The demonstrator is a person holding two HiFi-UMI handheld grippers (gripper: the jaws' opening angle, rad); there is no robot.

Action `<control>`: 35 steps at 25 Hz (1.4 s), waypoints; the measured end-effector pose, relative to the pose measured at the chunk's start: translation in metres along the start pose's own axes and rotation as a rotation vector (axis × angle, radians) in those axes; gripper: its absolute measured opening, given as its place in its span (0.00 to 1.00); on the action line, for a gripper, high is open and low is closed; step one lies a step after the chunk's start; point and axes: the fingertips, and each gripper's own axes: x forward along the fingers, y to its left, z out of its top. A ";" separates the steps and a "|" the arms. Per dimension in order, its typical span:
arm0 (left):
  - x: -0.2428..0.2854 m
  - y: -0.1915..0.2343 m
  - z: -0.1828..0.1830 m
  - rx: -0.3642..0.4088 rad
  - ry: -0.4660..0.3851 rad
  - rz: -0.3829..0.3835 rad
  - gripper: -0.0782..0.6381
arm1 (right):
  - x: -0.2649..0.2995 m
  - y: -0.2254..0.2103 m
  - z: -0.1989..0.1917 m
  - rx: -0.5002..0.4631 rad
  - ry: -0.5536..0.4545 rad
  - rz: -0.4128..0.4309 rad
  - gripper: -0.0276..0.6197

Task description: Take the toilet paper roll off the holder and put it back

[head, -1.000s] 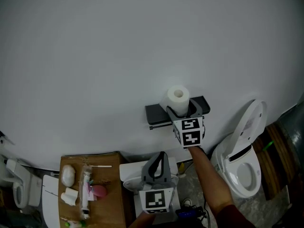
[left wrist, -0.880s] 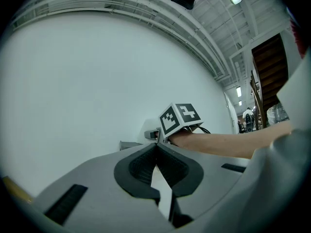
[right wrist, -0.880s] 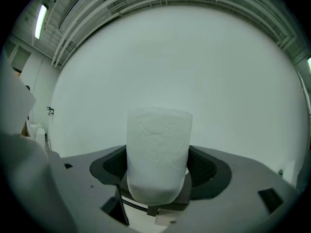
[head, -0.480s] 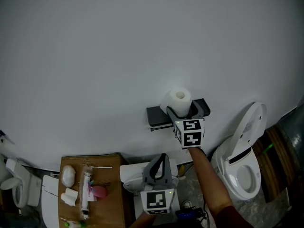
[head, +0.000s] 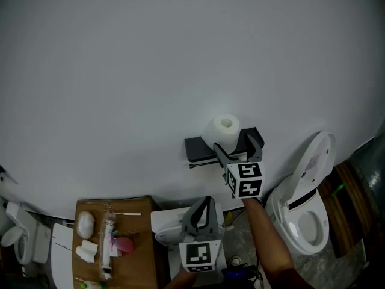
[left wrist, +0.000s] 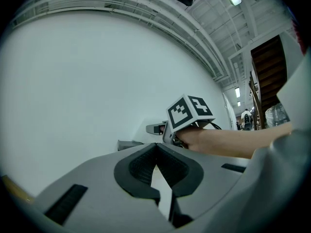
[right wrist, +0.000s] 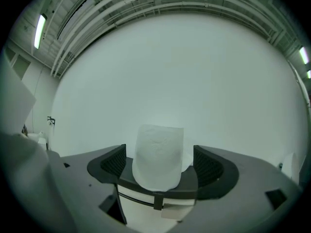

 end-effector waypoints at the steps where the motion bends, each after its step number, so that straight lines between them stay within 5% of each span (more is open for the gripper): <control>1: 0.000 0.001 -0.002 0.002 0.009 0.002 0.12 | -0.006 0.001 -0.001 0.004 -0.007 0.001 0.67; 21: -0.005 -0.008 0.003 -0.019 -0.004 -0.007 0.12 | -0.163 0.015 -0.060 0.074 -0.008 -0.054 0.67; 35: -0.013 -0.019 -0.009 0.008 0.031 -0.027 0.12 | -0.189 0.008 -0.075 0.118 0.007 -0.056 0.66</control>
